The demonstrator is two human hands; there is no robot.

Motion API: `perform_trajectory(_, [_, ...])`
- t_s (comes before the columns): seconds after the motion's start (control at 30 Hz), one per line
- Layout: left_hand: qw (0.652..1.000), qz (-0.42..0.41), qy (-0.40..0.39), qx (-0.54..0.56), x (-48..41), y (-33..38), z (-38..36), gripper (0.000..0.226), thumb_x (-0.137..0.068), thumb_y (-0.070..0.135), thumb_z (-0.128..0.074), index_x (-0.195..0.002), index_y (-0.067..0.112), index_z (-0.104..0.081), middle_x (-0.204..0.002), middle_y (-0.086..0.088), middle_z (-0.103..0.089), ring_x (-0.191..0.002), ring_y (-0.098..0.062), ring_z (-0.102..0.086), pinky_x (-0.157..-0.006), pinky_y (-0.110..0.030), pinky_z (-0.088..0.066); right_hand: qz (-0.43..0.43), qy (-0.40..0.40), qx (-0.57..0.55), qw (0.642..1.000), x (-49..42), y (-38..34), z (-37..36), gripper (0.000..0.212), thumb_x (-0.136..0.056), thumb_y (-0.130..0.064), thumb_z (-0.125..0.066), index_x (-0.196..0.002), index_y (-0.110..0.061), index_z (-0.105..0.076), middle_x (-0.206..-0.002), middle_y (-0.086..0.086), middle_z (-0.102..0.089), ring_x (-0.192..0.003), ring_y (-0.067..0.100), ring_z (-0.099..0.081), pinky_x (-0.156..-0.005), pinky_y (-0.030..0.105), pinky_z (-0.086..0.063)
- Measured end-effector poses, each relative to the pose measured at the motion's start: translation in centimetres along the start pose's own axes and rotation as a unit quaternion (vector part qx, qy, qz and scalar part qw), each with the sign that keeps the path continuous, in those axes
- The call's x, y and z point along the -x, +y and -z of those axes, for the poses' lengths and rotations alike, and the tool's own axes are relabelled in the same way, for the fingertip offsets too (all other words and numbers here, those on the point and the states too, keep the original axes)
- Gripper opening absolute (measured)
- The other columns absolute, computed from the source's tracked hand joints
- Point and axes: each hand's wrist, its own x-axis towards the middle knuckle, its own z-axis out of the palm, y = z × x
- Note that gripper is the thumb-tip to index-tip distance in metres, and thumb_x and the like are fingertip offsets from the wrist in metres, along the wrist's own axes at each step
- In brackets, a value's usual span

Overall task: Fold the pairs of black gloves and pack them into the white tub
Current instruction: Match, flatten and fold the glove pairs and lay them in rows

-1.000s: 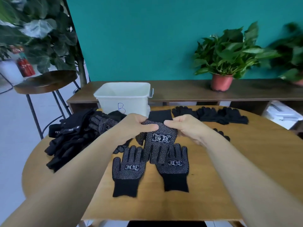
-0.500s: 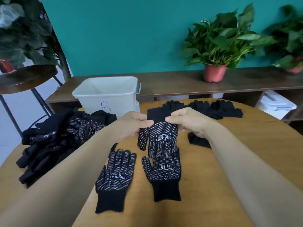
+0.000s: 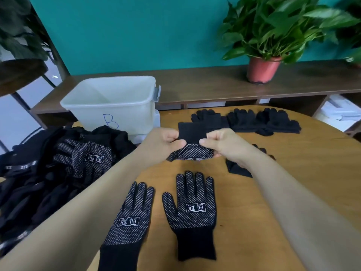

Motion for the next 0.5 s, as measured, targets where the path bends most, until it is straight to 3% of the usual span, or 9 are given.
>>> perform_trajectory(0.1, [0.998, 0.043, -0.048, 0.023, 2.2, -2.5, -1.8, 0.017, -0.096, 0.01, -0.063, -0.081, 0.012, -0.07, -0.082, -0.002, -0.076, -0.073, -0.008, -0.067, -0.073, -0.024, -0.05, -0.03, -0.028, 0.026, 0.999, 1.3, 2.9, -2.0, 0.043, -0.093, -0.037, -0.062, -0.091, 0.006, -0.061, -0.08, 0.018, -0.063, -0.074, 0.019, -0.053, -0.076, 0.036, -0.044])
perform_trajectory(0.17, [0.996, 0.046, -0.056, 0.054, 3.4, -3.1, -2.4, 0.014, -0.096, 0.007, -0.062, -0.096, 0.013, -0.075, -0.094, 0.003, -0.078, -0.093, -0.013, -0.072, -0.088, -0.027, -0.053, -0.016, -0.021, 0.026, 0.999, 2.0, 3.6, -2.9, 0.043, -0.091, -0.038, -0.063, -0.079, 0.003, -0.056, -0.073, 0.009, -0.053, -0.068, 0.017, -0.047, -0.07, 0.034, -0.039])
perform_trajectory(0.27, [0.997, 0.007, -0.043, 0.06, 4.7, -2.5, -2.4, 0.018, -0.096, 0.007, -0.062, -0.097, 0.02, -0.075, -0.095, 0.01, -0.077, -0.094, -0.006, -0.072, -0.087, -0.024, -0.052, 0.033, 0.022, 0.031, 0.999, 3.7, 3.1, -3.3, 0.037, -0.096, -0.022, -0.061, -0.066, -0.006, -0.047, -0.059, 0.002, -0.039, -0.048, 0.007, -0.032, -0.05, 0.024, -0.028])
perform_trajectory(0.33, [0.998, -0.012, -0.025, 0.052, 5.9, -2.6, -2.6, 0.017, -0.095, 0.012, -0.064, -0.097, 0.024, -0.075, -0.095, 0.012, -0.077, -0.091, -0.004, -0.071, -0.087, -0.027, -0.051, 0.071, 0.044, 0.06, 0.995, 5.5, 3.3, -3.7, 0.039, -0.095, -0.02, -0.062, -0.064, -0.003, -0.045, -0.056, 0.0, -0.039, -0.047, 0.007, -0.032, -0.048, 0.027, -0.029])
perform_trajectory(0.4, [0.999, -0.018, -0.032, 0.0, 7.9, -3.7, -3.4, 0.015, -0.093, 0.027, -0.065, -0.101, 0.034, -0.076, -0.086, 0.014, -0.076, -0.081, -0.006, -0.07, -0.085, -0.034, -0.054, 0.08, 0.045, 0.113, 0.989, 7.7, 4.8, -4.8, 0.035, -0.094, -0.024, -0.063, -0.063, -0.013, -0.05, -0.058, -0.007, -0.047, -0.054, 0.009, -0.043, -0.056, 0.035, -0.038])
perform_trajectory(0.43, [0.998, -0.021, -0.042, -0.041, 9.2, -4.4, -4.0, 0.017, -0.092, 0.031, -0.066, -0.102, 0.04, -0.075, -0.076, 0.02, -0.073, -0.071, 0.001, -0.065, -0.079, -0.031, -0.055, 0.079, 0.037, 0.139, 0.986, 8.9, 5.9, -5.5, 0.033, -0.095, -0.027, -0.063, -0.064, -0.02, -0.052, -0.065, -0.011, -0.056, -0.063, 0.009, -0.052, -0.064, 0.035, -0.044])
perform_trajectory(0.5, [0.987, -0.076, -0.015, -0.142, 11.8, -6.1, -5.4, 0.023, -0.09, 0.027, -0.071, -0.106, 0.044, -0.074, -0.075, 0.029, -0.068, -0.072, 0.01, -0.059, -0.07, -0.024, -0.053, 0.093, 0.018, 0.199, 0.975, 10.8, 8.0, -7.1, 0.018, -0.096, -0.029, -0.061, -0.079, -0.032, -0.065, -0.106, -0.015, -0.07, -0.103, 0.003, -0.061, -0.09, 0.034, -0.05])
